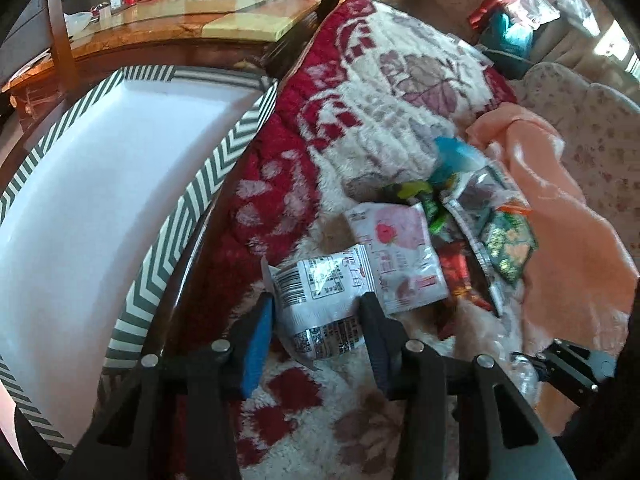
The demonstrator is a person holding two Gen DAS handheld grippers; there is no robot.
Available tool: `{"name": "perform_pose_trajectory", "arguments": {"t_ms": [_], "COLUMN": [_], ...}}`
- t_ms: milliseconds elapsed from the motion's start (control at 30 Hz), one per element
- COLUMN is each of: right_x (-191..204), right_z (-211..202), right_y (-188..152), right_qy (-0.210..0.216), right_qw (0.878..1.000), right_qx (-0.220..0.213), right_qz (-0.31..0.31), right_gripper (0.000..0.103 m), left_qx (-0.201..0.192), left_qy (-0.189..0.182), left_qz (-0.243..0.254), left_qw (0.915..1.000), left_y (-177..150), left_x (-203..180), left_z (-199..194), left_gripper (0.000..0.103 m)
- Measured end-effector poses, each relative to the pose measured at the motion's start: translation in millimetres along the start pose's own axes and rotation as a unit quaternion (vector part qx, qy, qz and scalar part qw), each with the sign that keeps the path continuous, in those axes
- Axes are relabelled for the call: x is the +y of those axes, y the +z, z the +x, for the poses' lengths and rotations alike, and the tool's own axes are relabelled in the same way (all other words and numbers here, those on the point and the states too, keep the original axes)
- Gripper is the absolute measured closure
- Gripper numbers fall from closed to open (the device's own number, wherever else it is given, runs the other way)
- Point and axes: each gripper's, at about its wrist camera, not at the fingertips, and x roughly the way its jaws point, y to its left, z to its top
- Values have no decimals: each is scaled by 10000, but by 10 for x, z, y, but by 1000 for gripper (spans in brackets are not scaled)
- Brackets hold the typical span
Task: Organize snacks
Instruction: 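Grasp the clear zip bag of nuts with the right gripper while the left holds the white packet, then carry the white packet in the left gripper and clear bag in the right over the striped box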
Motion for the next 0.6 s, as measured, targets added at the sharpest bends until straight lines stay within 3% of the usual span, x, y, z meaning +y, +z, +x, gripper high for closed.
{"name": "perform_pose_trajectory", "arguments": {"t_ms": [600], "right_x": [271], "right_z": [-69], "right_y": [389], "right_qy": [-27], "right_qw": [9993], "right_qx": [-230], "right_qz": [-307], "right_gripper": [57], "left_qx": [-503], "left_qy": [448], "left_qz": [-81], "left_qw": [9977], "left_y": [150], "left_x": [352], "left_z": [-512], "left_gripper": [57]}}
